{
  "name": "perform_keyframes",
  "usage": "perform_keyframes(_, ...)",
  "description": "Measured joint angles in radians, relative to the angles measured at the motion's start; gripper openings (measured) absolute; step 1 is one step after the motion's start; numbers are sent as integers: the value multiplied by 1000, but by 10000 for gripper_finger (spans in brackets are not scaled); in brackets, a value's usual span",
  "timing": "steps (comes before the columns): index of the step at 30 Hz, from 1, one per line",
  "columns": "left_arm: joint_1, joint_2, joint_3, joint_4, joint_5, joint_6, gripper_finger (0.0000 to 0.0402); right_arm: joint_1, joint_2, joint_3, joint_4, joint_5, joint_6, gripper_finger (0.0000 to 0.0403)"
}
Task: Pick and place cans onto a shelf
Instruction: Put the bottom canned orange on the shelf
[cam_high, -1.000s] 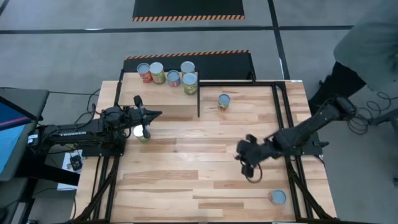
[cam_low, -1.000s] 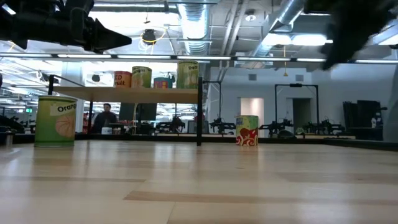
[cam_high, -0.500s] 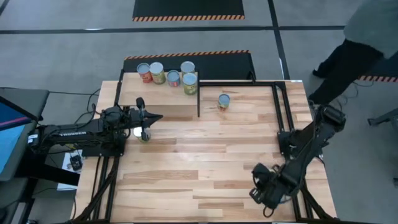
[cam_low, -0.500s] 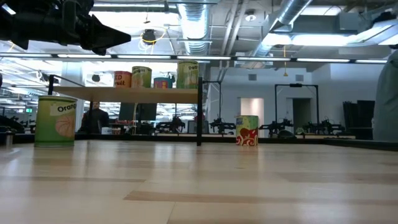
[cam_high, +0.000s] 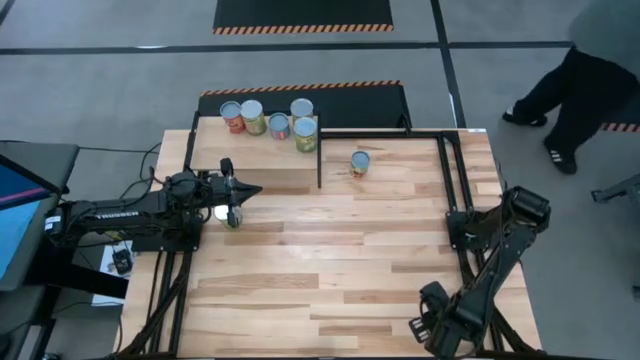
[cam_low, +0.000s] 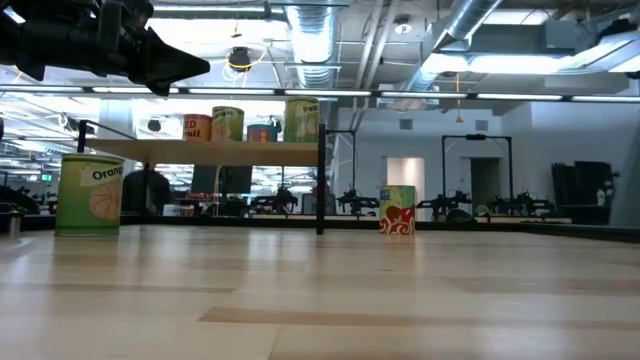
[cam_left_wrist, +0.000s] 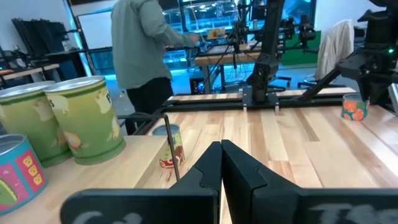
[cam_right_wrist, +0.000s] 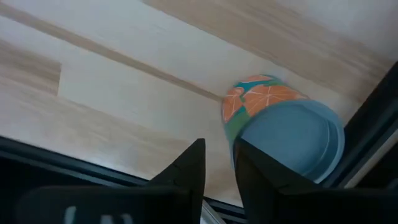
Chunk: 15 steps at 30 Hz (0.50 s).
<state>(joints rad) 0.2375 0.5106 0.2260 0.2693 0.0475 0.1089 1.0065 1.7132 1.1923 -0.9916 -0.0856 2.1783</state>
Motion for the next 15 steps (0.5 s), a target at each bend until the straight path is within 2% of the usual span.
perform_keyframes(7, 0, 0, 0, 1, 0, 1, 0, 22, 8, 1, -60, 3, 84, 109)
perform_keyframes(15, 0, 0, 0, 1, -1, 1, 0, 5, 6, 0, -60, -5, 30, 104)
